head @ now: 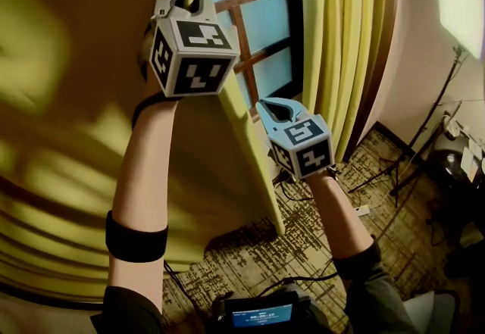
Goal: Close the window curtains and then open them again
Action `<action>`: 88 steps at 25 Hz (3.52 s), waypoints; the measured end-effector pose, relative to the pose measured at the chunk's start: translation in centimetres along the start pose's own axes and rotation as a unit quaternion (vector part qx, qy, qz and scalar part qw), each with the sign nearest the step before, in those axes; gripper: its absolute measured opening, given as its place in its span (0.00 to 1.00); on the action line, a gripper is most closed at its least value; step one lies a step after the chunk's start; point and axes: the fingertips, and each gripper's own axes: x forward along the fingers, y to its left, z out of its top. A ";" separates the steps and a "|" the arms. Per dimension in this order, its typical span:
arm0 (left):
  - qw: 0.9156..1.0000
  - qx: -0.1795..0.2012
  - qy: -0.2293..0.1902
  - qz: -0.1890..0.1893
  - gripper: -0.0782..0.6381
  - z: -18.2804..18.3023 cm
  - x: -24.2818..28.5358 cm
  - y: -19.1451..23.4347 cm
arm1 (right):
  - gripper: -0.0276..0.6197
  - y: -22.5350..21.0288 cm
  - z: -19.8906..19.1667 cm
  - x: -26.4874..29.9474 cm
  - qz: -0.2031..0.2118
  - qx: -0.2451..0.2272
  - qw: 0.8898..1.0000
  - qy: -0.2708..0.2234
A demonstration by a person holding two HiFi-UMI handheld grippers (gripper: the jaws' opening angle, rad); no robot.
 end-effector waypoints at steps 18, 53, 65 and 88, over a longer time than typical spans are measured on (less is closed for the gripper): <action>0.995 -0.062 0.059 0.061 0.19 -12.9 -13.8 9.9 | 0.06 13.9 -1.7 0.9 0.032 0.003 0.999 0.015; 0.897 -0.251 0.353 0.087 0.28 -33.2 -47.1 -8.9 | 0.06 24.1 -14.2 -6.1 0.207 -0.024 0.974 0.094; 0.853 -0.301 0.419 0.081 0.27 -32.7 -52.5 -17.1 | 0.06 20.6 -21.3 -10.3 0.238 -0.004 0.962 0.130; 0.803 -0.394 0.439 0.085 0.09 -35.1 -56.2 -21.1 | 0.06 17.8 -25.7 -12.9 0.214 0.009 0.962 0.169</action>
